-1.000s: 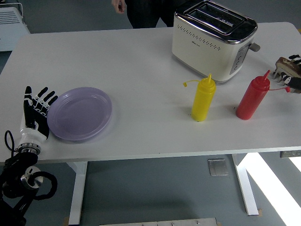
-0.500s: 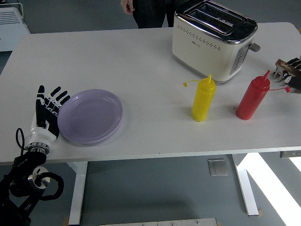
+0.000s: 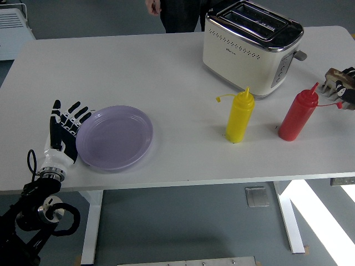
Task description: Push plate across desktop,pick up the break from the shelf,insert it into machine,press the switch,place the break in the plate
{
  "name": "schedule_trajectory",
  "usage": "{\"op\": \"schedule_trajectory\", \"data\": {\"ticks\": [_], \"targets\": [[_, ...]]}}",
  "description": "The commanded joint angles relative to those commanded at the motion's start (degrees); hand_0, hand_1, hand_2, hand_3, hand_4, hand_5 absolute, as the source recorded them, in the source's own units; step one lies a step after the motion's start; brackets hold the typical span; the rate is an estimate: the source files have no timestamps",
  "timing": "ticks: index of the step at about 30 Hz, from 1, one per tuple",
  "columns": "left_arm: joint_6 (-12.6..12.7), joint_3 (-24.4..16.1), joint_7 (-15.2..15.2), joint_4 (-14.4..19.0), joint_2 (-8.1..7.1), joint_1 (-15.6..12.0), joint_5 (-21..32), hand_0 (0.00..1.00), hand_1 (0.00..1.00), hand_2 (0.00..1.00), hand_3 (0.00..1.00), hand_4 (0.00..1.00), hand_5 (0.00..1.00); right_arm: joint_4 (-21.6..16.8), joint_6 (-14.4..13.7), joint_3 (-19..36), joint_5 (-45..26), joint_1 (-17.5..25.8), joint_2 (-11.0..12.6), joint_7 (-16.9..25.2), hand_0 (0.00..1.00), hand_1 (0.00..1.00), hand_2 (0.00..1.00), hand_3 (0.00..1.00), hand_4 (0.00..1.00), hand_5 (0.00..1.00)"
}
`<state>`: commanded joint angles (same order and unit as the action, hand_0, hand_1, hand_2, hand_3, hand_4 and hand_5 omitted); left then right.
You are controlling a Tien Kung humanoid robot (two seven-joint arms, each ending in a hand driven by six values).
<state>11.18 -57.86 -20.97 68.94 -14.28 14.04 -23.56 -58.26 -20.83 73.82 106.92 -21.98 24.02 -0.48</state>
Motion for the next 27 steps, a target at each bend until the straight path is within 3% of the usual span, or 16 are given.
{"op": "schedule_trajectory", "data": {"ticks": [5,6,11,12,27], "targets": [[-0.24,0.82,0.24,0.38,0.06,0.31,1.01,0.846,0.777,0.714,0.751,0.778,0.943,-0.02,-0.71,-0.21,-0.2,0.0,0.11,-0.09,0.608,0.572,0.548,0.495,0.267,0.002],[-0.31,1.11,0.35,0.51,0.06,0.38,1.31,0.844,0.776,0.714,0.751,0.777,0.95,-0.06,-0.92,-0.23,-0.22,0.0,0.13,-0.05,0.598,0.564,0.54,0.476,0.185,0.002],[-0.67,2.49,0.9,1.25,0.04,0.69,2.61,0.844,0.776,0.714,0.751,0.777,0.95,-0.48,-1.5,-0.3,-0.49,-0.03,0.2,0.01,0.598,0.564,0.54,0.476,0.185,0.002],[-0.74,2.97,1.04,1.46,0.0,0.81,2.89,0.838,0.776,0.714,0.751,0.772,0.953,-0.68,-1.6,-0.34,-0.62,-0.04,0.23,0.03,0.594,0.564,0.54,0.474,0.148,0.002],[-1.01,7.26,1.61,2.36,-0.2,2.54,3.99,0.835,0.776,0.714,0.751,0.76,0.981,-2.75,-3.03,0.61,-1.0,-0.75,0.76,0.51,0.598,0.572,0.544,0.463,0.13,0.002]]}}
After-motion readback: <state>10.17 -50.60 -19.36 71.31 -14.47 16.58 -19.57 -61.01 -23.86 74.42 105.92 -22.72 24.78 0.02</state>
